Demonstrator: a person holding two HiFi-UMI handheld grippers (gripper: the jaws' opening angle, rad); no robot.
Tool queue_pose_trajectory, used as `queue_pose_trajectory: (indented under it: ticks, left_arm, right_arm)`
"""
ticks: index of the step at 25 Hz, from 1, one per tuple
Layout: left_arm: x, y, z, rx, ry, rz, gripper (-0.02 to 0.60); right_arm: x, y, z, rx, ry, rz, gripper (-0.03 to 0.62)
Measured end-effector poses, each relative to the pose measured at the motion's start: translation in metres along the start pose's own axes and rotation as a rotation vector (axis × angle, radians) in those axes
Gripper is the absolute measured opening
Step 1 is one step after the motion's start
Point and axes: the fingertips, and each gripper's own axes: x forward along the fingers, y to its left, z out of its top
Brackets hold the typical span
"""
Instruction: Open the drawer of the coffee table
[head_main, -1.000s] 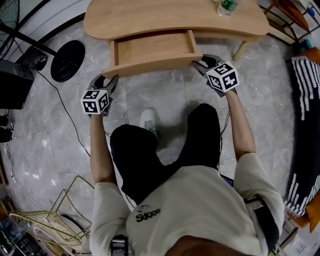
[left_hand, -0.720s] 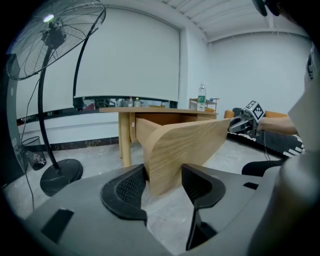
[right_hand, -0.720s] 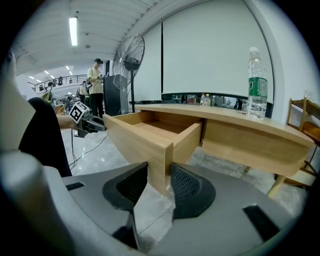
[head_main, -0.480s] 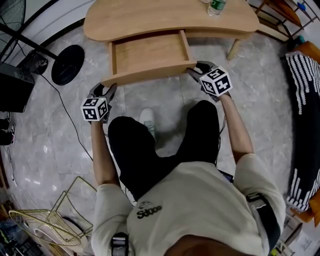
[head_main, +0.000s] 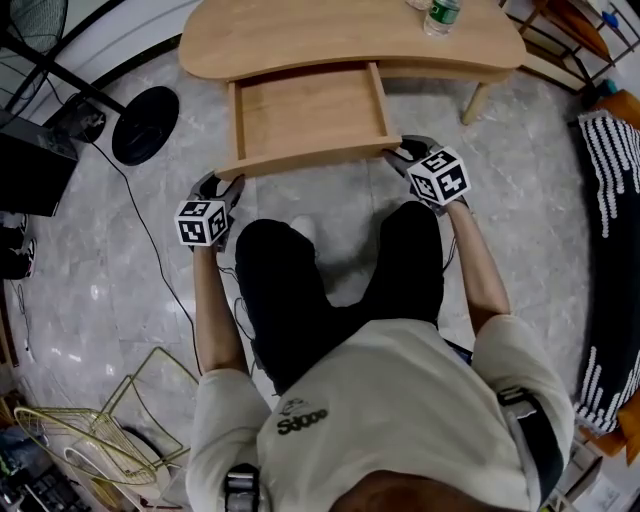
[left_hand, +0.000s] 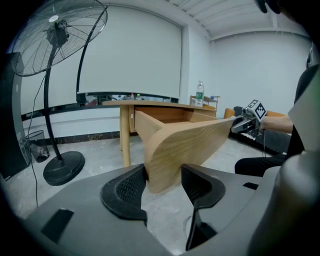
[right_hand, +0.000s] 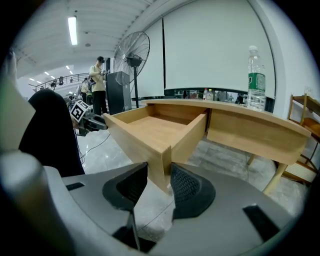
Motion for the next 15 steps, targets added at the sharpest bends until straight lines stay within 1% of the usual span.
queue_pose_trajectory:
  ticks: [8,15]
  left_arm:
    - [0.012,0.001,-0.023,-0.004,0.058,0.004,0.235]
    - [0.02,0.001,-0.035,0.0,0.106,0.005,0.235]
  right_arm:
    - [0.014,0.004,-0.02,-0.013,0.047,0.014,0.144]
    - [0.023,0.004,-0.033,-0.022,0.081,0.037,0.146]
